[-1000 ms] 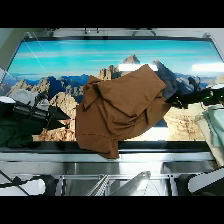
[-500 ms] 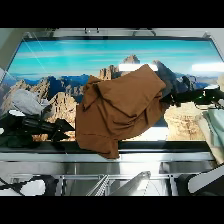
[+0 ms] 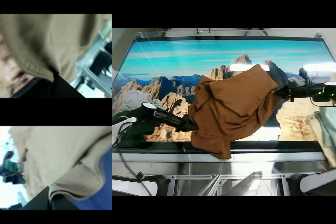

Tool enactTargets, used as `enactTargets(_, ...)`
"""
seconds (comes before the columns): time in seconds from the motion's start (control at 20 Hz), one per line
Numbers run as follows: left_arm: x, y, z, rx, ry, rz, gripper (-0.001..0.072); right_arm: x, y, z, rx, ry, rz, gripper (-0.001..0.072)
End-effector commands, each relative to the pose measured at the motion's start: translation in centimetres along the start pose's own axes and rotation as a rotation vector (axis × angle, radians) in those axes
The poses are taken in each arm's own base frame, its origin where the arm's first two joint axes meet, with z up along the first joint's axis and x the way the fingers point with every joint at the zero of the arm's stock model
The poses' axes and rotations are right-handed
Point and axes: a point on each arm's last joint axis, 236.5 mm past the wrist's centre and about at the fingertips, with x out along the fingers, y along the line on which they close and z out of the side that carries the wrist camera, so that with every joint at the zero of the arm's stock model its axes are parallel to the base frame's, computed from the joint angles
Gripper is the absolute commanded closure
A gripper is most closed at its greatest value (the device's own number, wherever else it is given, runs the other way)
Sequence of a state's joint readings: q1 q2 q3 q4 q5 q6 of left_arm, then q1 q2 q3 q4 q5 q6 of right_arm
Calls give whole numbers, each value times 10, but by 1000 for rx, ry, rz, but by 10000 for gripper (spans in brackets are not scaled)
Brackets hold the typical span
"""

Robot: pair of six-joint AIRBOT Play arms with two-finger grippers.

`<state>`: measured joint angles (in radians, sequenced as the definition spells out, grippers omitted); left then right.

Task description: Fold the shirts.

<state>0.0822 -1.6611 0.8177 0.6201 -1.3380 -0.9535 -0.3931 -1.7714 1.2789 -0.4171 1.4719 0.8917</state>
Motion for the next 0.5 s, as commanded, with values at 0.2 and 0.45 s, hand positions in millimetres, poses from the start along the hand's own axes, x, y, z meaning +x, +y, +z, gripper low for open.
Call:
enactTargets(0.2, -167, -280, -43, 664, -278, -771, 696, -139, 178, -6, -362, -305, 85, 695)
enactTargets(0.45, -273, -420, -166, 1304, -650, -656, 694, -255, 390, -48, -893, -918, 191, 695)
